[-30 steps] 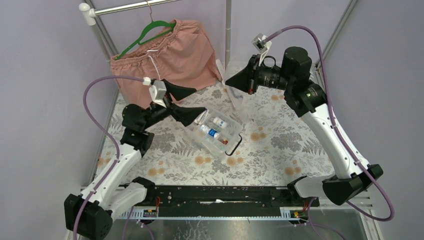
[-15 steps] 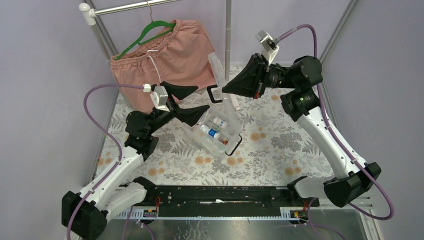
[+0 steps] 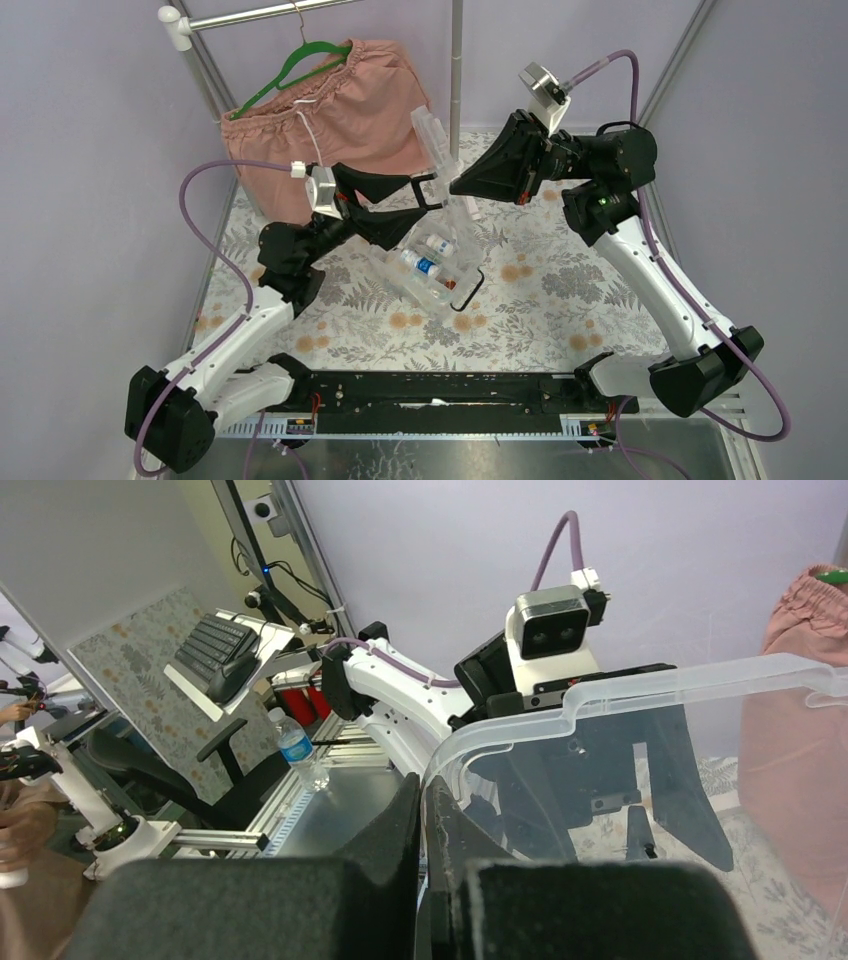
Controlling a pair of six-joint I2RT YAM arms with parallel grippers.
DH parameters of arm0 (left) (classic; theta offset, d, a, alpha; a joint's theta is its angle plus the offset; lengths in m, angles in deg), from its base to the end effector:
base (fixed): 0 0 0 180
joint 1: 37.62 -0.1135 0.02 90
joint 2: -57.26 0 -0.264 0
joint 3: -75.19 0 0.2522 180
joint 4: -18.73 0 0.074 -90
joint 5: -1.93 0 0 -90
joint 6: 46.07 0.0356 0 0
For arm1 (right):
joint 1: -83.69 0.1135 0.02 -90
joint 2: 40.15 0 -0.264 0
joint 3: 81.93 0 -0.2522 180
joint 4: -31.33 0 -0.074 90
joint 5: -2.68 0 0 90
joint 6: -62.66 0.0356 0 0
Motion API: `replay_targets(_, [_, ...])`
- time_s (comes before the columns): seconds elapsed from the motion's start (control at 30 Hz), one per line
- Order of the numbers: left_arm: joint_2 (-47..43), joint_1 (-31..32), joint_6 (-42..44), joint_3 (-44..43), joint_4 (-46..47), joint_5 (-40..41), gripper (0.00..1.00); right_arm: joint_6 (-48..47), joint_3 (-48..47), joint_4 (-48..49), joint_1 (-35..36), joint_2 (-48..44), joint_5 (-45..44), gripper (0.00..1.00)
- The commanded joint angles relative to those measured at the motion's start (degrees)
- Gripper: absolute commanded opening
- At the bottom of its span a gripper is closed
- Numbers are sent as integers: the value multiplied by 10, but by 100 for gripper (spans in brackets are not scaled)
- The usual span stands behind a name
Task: Organize the medicine kit
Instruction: Adjust the lid.
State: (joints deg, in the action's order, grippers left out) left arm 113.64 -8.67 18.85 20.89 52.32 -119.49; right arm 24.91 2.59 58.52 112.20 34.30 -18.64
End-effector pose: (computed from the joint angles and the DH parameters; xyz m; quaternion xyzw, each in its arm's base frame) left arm 0.1790 -0.1202 0.3787 0.2520 0.4620 -0.4994 0.6882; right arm 0.1973 0.1449 0.5232 -0.4552 0.3965 0.6530 0.4573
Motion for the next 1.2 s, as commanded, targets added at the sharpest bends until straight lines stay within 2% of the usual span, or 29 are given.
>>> replay_targets(0.0, [13, 9, -41, -24, 71, -13, 78, 42, 0, 82, 6, -7, 12, 0])
replay_targets(0.3, [31, 15, -32, -38, 56, -37, 68, 53, 8, 98, 6, -8, 6, 0])
replay_targets(0.43, [43, 17, -35, -46, 55, -53, 53, 53, 9, 99, 6, -8, 5, 0])
replay_targets(0.7, [48, 18, -30, -52, 41, -58, 29, 46, 20, 95, 7, -13, 5, 0])
replay_targets(0.9, [37, 18, 24, -75, -53, -60, 7, -41, 22, -16, 6, -38, -3, 0])
replay_targets(0.93, [35, 18, 36, -80, -72, -57, 1, -64, 21, -41, 7, -43, -6, 5])
replay_targets(1.03, [25, 18, 88, -101, -154, -50, 0, -166, 8, -166, 6, -61, -18, 37])
replay_targets(1.07, [22, 18, 110, -109, -186, -54, 0, -209, 0, -214, 7, -67, -24, 42])
replay_targets(1.17, [17, 17, 194, -142, -292, -71, 0, -342, -29, -379, 7, -89, -70, 50])
